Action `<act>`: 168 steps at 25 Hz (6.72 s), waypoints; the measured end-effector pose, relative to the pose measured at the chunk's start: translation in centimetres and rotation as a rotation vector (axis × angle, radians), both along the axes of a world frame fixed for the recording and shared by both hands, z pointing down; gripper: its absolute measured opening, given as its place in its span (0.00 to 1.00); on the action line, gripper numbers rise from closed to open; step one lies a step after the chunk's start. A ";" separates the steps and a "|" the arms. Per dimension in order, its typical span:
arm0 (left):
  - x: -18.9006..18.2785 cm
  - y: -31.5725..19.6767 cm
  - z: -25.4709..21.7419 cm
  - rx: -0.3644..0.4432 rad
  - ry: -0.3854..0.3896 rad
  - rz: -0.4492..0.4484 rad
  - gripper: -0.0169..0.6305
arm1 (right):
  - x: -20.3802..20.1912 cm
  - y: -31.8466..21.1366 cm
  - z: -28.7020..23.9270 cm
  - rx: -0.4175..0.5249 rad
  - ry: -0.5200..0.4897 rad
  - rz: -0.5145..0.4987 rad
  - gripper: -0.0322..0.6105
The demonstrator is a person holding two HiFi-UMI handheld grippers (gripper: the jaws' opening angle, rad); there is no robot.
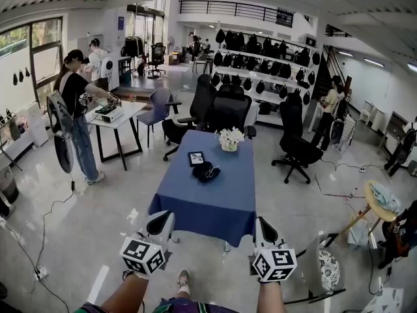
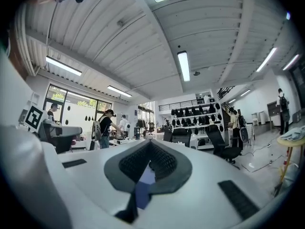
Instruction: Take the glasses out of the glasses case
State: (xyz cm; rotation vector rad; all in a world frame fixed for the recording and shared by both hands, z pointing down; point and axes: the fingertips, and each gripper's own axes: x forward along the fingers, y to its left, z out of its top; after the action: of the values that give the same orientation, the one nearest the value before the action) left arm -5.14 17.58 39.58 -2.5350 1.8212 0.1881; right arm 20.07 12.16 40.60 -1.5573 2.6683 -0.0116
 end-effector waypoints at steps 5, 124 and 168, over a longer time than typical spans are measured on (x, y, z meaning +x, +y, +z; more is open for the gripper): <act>-1.0 -0.1 0.4 -0.003 0.016 -0.017 0.05 | -0.9 -0.2 -0.2 0.010 -0.029 -0.026 0.05; -9.8 -52.6 -0.6 -0.021 0.025 -0.087 0.05 | -15.7 -56.2 -0.3 -0.059 0.069 -0.275 0.10; -11.9 -53.0 4.3 -0.107 0.016 -0.269 0.05 | -21.9 -63.1 29.8 -0.604 0.418 -0.521 0.14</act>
State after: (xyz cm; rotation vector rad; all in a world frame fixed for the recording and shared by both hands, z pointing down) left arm -17.06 -35.38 43.89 -2.3228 2.2078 0.1094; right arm -1.87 -50.93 70.40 -0.9606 3.5687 -0.6296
